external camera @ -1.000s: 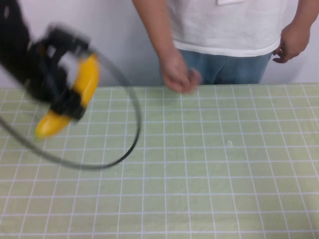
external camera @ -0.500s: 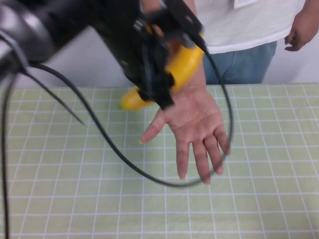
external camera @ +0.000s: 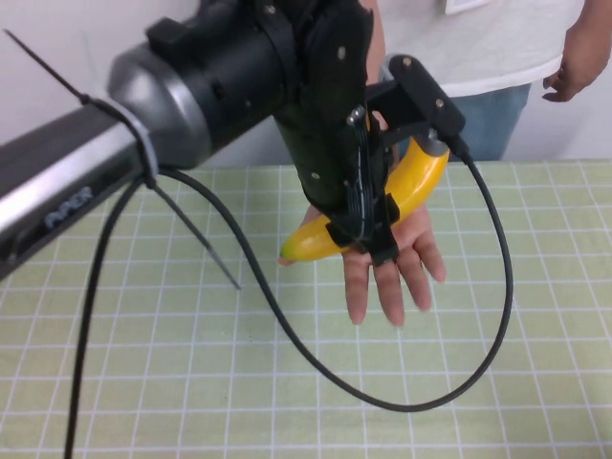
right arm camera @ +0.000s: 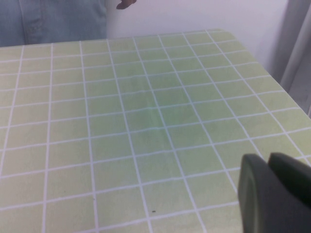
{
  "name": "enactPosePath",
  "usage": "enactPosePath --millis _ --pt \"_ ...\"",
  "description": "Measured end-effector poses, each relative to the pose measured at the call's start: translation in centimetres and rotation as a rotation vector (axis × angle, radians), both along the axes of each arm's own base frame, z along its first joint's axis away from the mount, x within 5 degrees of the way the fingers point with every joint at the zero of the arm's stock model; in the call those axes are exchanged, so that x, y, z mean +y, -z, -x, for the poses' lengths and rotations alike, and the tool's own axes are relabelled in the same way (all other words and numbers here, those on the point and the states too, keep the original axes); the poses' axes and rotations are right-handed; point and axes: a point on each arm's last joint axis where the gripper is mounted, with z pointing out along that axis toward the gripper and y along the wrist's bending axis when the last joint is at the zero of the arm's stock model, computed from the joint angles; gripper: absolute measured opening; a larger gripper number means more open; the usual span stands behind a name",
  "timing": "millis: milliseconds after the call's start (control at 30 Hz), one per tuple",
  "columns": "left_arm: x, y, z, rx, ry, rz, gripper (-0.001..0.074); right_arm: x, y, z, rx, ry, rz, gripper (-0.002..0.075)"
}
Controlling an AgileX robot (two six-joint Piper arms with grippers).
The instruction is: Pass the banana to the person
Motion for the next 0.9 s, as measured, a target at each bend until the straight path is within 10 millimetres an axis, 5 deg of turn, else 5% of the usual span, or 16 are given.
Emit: enactPosePath --millis 133,300,467,767,833,900 --pt "-0.2 0.6 -0.4 -0.005 -0.032 -0.009 0.0299 0.0 0.0 0.0 0.0 0.0 0.0 -0.0009" --pt "0.2 0.5 -0.7 -0.037 -0.113 -0.032 0.0474 0.0 0.0 0.0 0.0 0.0 0.0 -0.0009" --pt "1.3 -1.2 -0.6 -0.124 -0.155 -0.057 0.0527 0.0 0.0 0.0 0.0 0.0 0.0 -0.0009" --pt "4.9 -8.8 1.8 -0.297 -0.246 0.064 0.0532 0.0 0.0 0.0 0.0 0.0 0.0 -0.0009" --pt "5.7 -10.0 2.4 -0.315 -0.274 0.099 0.0495 0.0 0.0 0.0 0.0 0.0 0.0 -0.0009" --pt "6.5 -11.1 3.1 -0.331 -0.29 0.13 0.0368 0.0 0.0 0.0 0.0 0.0 0.0 -0.0009"
